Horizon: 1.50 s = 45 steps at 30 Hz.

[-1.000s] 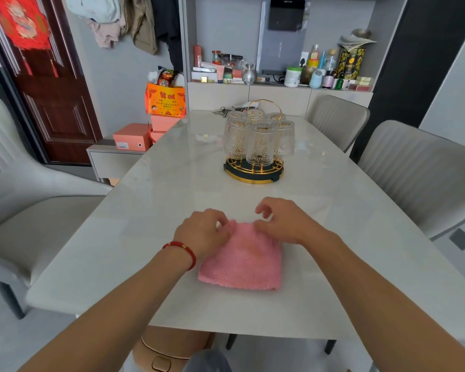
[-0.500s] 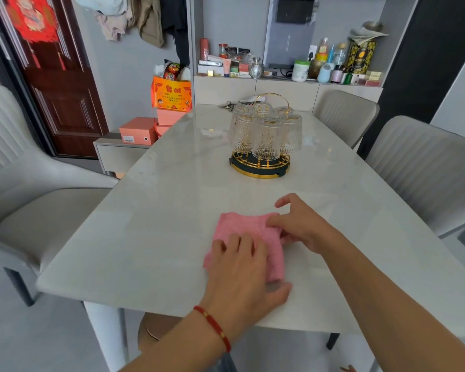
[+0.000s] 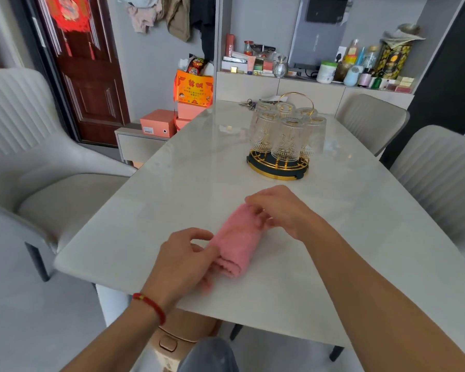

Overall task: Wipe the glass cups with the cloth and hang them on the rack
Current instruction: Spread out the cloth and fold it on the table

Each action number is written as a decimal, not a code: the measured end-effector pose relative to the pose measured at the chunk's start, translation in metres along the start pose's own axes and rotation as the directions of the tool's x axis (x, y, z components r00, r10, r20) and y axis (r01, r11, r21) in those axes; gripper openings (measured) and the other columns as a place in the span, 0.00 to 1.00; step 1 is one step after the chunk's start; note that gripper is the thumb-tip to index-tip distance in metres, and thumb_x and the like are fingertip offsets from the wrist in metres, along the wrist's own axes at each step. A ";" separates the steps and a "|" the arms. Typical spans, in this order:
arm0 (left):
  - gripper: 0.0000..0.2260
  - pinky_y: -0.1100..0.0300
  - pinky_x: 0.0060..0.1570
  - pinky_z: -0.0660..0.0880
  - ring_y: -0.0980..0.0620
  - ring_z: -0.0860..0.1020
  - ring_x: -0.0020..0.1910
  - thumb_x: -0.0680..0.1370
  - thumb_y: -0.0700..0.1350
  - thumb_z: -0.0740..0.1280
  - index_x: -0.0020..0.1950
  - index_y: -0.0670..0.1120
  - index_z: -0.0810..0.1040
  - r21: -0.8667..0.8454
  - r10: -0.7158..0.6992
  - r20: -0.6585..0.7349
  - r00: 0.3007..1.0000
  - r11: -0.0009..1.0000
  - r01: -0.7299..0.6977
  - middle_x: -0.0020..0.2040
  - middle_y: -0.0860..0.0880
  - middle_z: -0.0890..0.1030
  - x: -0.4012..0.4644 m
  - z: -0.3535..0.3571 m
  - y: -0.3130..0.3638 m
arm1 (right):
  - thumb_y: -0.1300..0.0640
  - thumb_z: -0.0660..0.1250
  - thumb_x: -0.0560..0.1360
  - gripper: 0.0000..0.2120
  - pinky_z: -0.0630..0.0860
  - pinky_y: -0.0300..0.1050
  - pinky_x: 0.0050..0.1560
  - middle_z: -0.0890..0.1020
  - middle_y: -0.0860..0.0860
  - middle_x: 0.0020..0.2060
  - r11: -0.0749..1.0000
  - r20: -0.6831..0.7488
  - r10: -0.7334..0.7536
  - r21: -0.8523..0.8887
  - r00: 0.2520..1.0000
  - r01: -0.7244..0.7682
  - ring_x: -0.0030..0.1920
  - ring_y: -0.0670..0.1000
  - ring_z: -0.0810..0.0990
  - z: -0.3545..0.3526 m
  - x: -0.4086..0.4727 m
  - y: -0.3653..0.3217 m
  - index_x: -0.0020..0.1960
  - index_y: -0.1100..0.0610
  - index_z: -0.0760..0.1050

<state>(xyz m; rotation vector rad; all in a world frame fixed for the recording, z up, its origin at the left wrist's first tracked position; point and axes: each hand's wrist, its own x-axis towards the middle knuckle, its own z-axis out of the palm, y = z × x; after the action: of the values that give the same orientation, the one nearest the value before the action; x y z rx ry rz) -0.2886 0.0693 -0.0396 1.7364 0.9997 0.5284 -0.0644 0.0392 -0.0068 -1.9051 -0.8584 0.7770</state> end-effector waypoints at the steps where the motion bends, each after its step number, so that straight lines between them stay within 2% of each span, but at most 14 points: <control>1: 0.05 0.64 0.30 0.77 0.54 0.81 0.26 0.80 0.47 0.69 0.54 0.51 0.82 0.101 0.012 0.007 1.000 0.995 -0.012 0.31 0.48 0.85 0.003 -0.003 -0.004 | 0.51 0.72 0.76 0.11 0.80 0.46 0.37 0.83 0.53 0.45 0.977 -0.051 -0.062 -0.207 0.997 0.050 0.39 0.52 0.81 0.001 0.004 0.002 0.54 0.57 0.83; 3: 0.07 0.67 0.28 0.73 0.57 0.79 0.26 0.79 0.51 0.68 0.53 0.52 0.83 0.271 0.077 -0.003 0.997 0.960 -0.073 0.30 0.49 0.84 0.009 -0.007 -0.008 | 0.40 0.70 0.74 0.20 0.83 0.53 0.48 0.84 0.54 0.49 0.864 -0.083 -0.126 -0.500 0.989 0.068 0.45 0.54 0.83 0.003 0.008 0.005 0.57 0.55 0.82; 6: 0.19 0.59 0.37 0.75 0.54 0.81 0.39 0.79 0.62 0.62 0.53 0.50 0.85 0.522 0.139 -0.017 0.990 0.846 -0.110 0.40 0.50 0.84 0.012 -0.005 -0.006 | 0.32 0.69 0.71 0.31 0.82 0.52 0.50 0.85 0.57 0.48 0.799 0.031 0.027 -0.601 0.999 -0.003 0.42 0.55 0.86 0.004 0.008 0.005 0.55 0.60 0.80; 9: 0.22 0.53 0.36 0.74 0.49 0.78 0.41 0.75 0.67 0.62 0.49 0.49 0.80 0.685 0.108 0.040 0.993 0.720 -0.106 0.45 0.49 0.77 0.017 0.002 0.002 | 0.35 0.77 0.63 0.33 0.83 0.53 0.51 0.86 0.57 0.46 0.874 0.064 0.076 -0.485 0.995 -0.036 0.44 0.55 0.87 0.004 0.011 0.005 0.54 0.61 0.79; 11: 0.16 0.56 0.33 0.67 0.51 0.71 0.38 0.72 0.62 0.68 0.40 0.50 0.73 0.674 0.064 0.126 0.990 0.727 -0.133 0.42 0.51 0.72 0.024 0.004 0.009 | 0.41 0.81 0.60 0.34 0.84 0.50 0.47 0.86 0.58 0.47 0.925 0.080 0.120 -0.370 0.990 -0.083 0.43 0.54 0.86 -0.001 0.011 0.006 0.56 0.63 0.78; 13: 0.15 0.58 0.32 0.66 0.51 0.70 0.36 0.70 0.57 0.71 0.37 0.47 0.73 0.623 0.012 0.213 0.977 0.769 -0.145 0.38 0.50 0.72 0.033 0.004 0.018 | 0.50 0.82 0.65 0.27 0.81 0.42 0.40 0.85 0.59 0.50 0.962 0.150 0.153 -0.249 0.977 -0.112 0.43 0.52 0.83 -0.009 0.005 0.007 0.56 0.64 0.79; 17: 0.12 0.61 0.36 0.72 0.54 0.78 0.41 0.72 0.50 0.74 0.52 0.48 0.77 0.620 -0.031 0.300 0.953 0.766 -0.170 0.47 0.51 0.80 0.046 0.011 0.035 | 0.64 0.77 0.71 0.20 0.80 0.51 0.59 0.83 0.62 0.59 0.986 0.293 0.140 0.040 0.946 -0.159 0.56 0.56 0.83 -0.035 -0.008 0.021 0.61 0.64 0.78; 21: 0.20 0.62 0.42 0.77 0.55 0.81 0.48 0.70 0.50 0.76 0.59 0.54 0.75 0.518 -0.134 0.439 0.888 0.845 -0.128 0.51 0.54 0.82 0.071 0.032 0.056 | 0.67 0.74 0.73 0.19 0.81 0.48 0.54 0.84 0.61 0.58 0.954 0.288 0.011 0.284 0.958 -0.096 0.55 0.55 0.85 -0.077 -0.014 0.042 0.63 0.64 0.77; 26: 0.17 0.53 0.51 0.82 0.47 0.86 0.48 0.64 0.48 0.72 0.51 0.46 0.85 0.257 -0.027 0.614 0.789 0.952 -0.168 0.46 0.47 0.88 0.132 0.104 0.098 | 0.67 0.73 0.73 0.18 0.80 0.53 0.57 0.84 0.62 0.57 0.910 0.058 -0.088 0.411 0.994 0.057 0.57 0.58 0.84 -0.156 0.007 0.064 0.62 0.65 0.77; 30: 0.16 0.52 0.50 0.81 0.50 0.82 0.38 0.68 0.47 0.75 0.52 0.41 0.84 -0.049 0.078 0.455 0.887 0.997 -0.063 0.41 0.44 0.85 0.189 0.196 0.131 | 0.66 0.71 0.75 0.16 0.79 0.53 0.60 0.85 0.60 0.56 0.853 -0.222 -0.016 0.505 0.975 0.129 0.59 0.58 0.84 -0.236 0.047 0.109 0.62 0.63 0.78; 33: 0.07 0.48 0.52 0.84 0.50 0.80 0.37 0.75 0.41 0.75 0.51 0.43 0.82 -0.232 0.046 0.314 0.948 0.972 0.030 0.39 0.46 0.81 0.233 0.273 0.149 | 0.64 0.73 0.74 0.15 0.80 0.55 0.60 0.86 0.59 0.53 0.803 -0.465 0.145 0.571 0.874 0.170 0.51 0.55 0.85 -0.275 0.083 0.149 0.60 0.61 0.78; 37: 0.09 0.56 0.52 0.80 0.48 0.82 0.47 0.77 0.44 0.71 0.56 0.49 0.81 -0.070 0.130 0.071 0.989 0.990 -0.125 0.50 0.48 0.83 0.285 0.349 0.163 | 0.55 0.76 0.73 0.18 0.77 0.44 0.48 0.82 0.50 0.51 0.981 -0.770 0.044 0.153 0.637 0.117 0.47 0.49 0.82 -0.302 0.125 0.176 0.59 0.55 0.75; 42: 0.16 0.50 0.64 0.72 0.43 0.79 0.60 0.81 0.56 0.61 0.65 0.50 0.74 0.260 0.226 0.029 0.974 0.939 -0.226 0.58 0.46 0.82 0.329 0.387 0.171 | 0.55 0.74 0.74 0.16 0.73 0.44 0.51 0.82 0.54 0.52 0.996 -0.797 -0.088 -0.077 0.597 0.044 0.51 0.54 0.80 -0.337 0.175 0.189 0.60 0.58 0.76; 45: 0.20 0.49 0.65 0.68 0.41 0.75 0.65 0.83 0.56 0.60 0.71 0.47 0.70 0.351 0.300 0.004 0.954 0.893 -0.282 0.64 0.44 0.78 0.342 0.396 0.173 | 0.58 0.68 0.76 0.19 0.72 0.54 0.59 0.76 0.62 0.61 0.956 -0.817 -0.191 -0.280 0.544 -0.085 0.61 0.63 0.74 -0.339 0.190 0.195 0.65 0.61 0.72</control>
<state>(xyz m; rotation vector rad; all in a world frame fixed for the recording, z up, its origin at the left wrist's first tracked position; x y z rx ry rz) 0.2600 0.1083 -0.0691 2.2227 0.9110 0.6151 0.3585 -0.0359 -0.0732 -2.1484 -0.3922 -0.3916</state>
